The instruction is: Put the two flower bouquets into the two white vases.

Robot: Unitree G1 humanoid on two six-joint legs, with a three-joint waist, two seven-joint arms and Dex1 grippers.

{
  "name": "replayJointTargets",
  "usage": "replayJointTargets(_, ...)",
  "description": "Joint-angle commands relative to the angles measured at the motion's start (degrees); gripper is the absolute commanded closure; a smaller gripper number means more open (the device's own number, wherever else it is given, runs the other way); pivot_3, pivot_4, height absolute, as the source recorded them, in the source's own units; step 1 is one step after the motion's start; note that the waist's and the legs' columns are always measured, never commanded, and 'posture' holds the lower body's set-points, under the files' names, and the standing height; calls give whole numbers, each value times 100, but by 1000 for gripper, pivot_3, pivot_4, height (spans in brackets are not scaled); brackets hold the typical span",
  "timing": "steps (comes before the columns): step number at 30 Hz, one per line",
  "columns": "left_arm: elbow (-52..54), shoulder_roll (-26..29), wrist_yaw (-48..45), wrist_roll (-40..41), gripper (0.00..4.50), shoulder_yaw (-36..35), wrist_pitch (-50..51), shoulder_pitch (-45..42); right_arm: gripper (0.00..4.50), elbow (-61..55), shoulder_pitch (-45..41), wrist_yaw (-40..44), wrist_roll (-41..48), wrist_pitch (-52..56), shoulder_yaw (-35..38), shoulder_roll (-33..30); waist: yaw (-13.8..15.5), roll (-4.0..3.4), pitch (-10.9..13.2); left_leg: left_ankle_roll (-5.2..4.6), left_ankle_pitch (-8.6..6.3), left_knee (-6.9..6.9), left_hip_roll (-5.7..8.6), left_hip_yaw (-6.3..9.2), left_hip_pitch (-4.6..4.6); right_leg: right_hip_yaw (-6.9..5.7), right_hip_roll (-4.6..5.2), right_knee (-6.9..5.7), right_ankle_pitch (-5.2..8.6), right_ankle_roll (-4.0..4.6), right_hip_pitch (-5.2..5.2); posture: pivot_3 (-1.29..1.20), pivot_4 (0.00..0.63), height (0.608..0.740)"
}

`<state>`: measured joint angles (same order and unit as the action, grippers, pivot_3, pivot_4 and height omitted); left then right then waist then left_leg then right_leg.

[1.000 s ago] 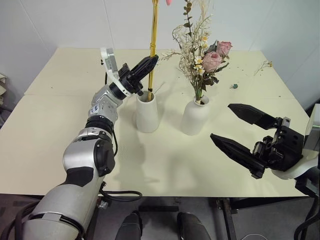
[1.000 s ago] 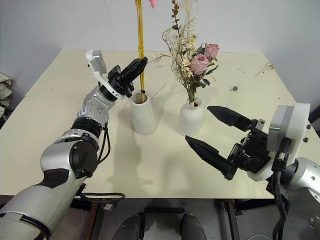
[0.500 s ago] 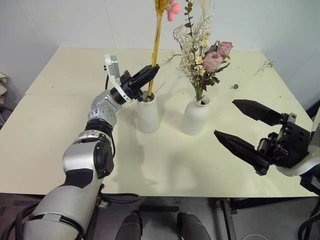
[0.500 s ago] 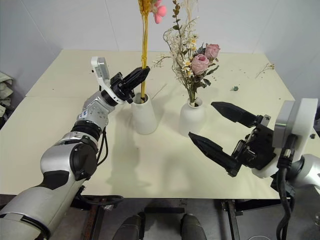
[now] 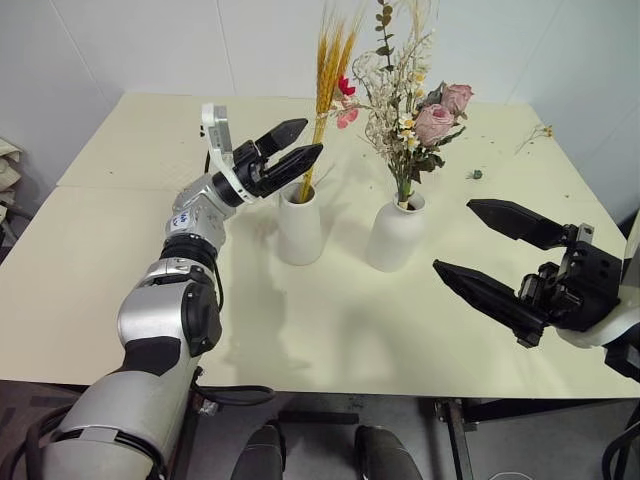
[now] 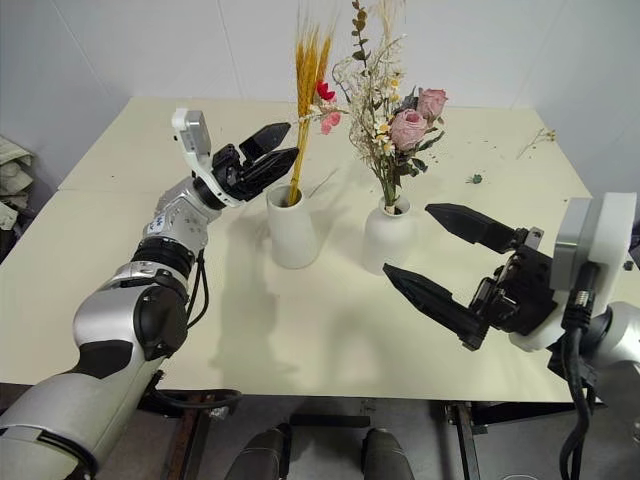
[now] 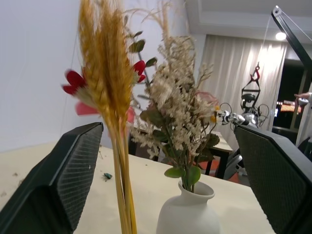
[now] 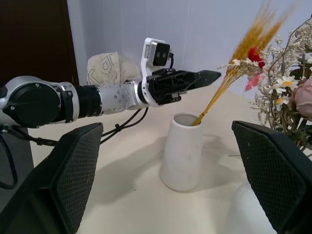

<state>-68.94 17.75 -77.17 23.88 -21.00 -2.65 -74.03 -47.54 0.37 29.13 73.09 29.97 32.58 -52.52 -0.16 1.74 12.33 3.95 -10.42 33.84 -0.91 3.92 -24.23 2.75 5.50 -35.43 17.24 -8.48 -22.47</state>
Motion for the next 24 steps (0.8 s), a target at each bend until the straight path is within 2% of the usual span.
replayJointTargets(1,547,374,-306,-1,55,93,160,-6,0,58,64,253,-38,-32,364,-133,-12,0,0,0,0,0,-1,0,0,0,0,0,0,0,0,0,150,740)
replayJointTargets(4,852,831,-432,-149,55,271,163,132,0,350,147,593,-186,28,544,-251,-22,0,0,0,0,-1,-1,0,2,1,-2,-2,0,0,0,0,150,740)
replayJointTargets(7,1073,1573,-306,-404,55,439,296,337,0,1093,350,1372,-712,7,875,-448,-36,-1,0,0,0,0,-2,-1,3,2,-2,-3,1,1,0,0,150,740)
replayJointTargets(12,1648,2354,-281,-350,55,417,802,979,0,2354,243,2611,-1470,-301,935,-743,-9,-1,0,0,0,0,-2,-1,5,3,-1,-6,1,2,1,0,150,740)
replayJointTargets(15,2192,2652,-1047,-41,55,418,1196,1528,0,3062,-42,3172,-1697,-377,861,-886,-20,-1,0,0,0,0,-3,-2,6,3,-1,-6,2,3,2,0,150,740)
replayJointTargets(19,2363,2937,-996,103,55,244,1471,1996,0,3730,-319,3729,-2058,-412,687,-1066,-1,-1,-1,0,0,1,-4,0,6,1,-1,-10,3,7,1,0,150,740)
replayJointTargets(24,2618,3116,-880,416,55,-10,1754,2403,0,3985,-691,3875,-2217,-352,514,-1031,-42,-3,-1,1,0,-1,-6,-2,8,0,-1,-12,6,11,-1,0,150,740)
